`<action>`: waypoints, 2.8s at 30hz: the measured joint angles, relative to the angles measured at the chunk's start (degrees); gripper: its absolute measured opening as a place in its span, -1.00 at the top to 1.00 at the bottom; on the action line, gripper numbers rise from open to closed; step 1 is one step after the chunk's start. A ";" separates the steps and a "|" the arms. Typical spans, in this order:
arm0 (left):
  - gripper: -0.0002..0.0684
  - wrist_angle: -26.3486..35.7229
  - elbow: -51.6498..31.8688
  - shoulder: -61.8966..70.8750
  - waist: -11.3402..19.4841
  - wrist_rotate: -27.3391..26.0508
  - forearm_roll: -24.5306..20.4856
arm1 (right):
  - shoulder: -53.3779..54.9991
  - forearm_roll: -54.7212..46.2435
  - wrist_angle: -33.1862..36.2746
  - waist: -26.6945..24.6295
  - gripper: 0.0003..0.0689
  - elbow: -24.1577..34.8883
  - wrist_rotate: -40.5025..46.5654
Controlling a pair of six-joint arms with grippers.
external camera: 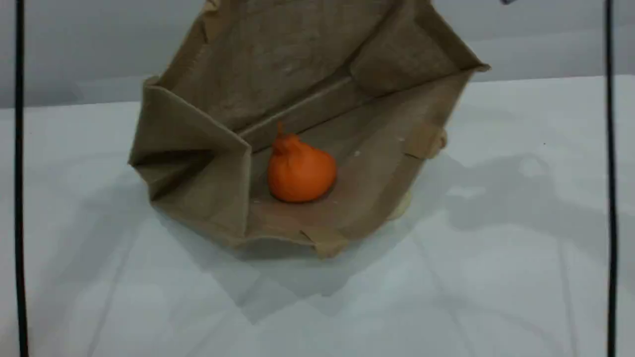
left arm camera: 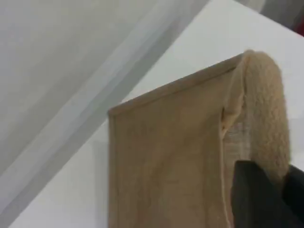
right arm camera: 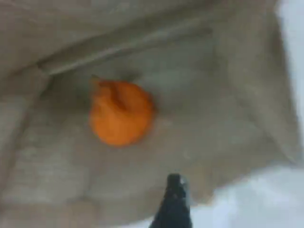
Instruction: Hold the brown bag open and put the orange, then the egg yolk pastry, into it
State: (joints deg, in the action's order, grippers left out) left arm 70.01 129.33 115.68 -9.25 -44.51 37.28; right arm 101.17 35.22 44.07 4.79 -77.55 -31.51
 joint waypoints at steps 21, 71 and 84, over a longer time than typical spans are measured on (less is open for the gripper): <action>0.72 -0.05 0.00 -1.65 6.27 0.00 0.22 | 14.39 0.79 -2.61 3.33 -0.66 0.00 -0.19; 0.72 -0.05 0.00 -1.60 6.22 0.46 0.46 | 27.11 -2.81 -20.19 14.17 0.51 0.00 -1.11; 0.72 -0.05 0.00 -1.60 6.22 0.46 0.85 | 21.16 -12.49 -13.67 14.06 0.91 0.00 3.11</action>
State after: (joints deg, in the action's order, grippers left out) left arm 69.95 129.33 114.08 -3.03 -44.05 38.13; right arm 122.33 22.73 30.40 18.85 -77.55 -28.41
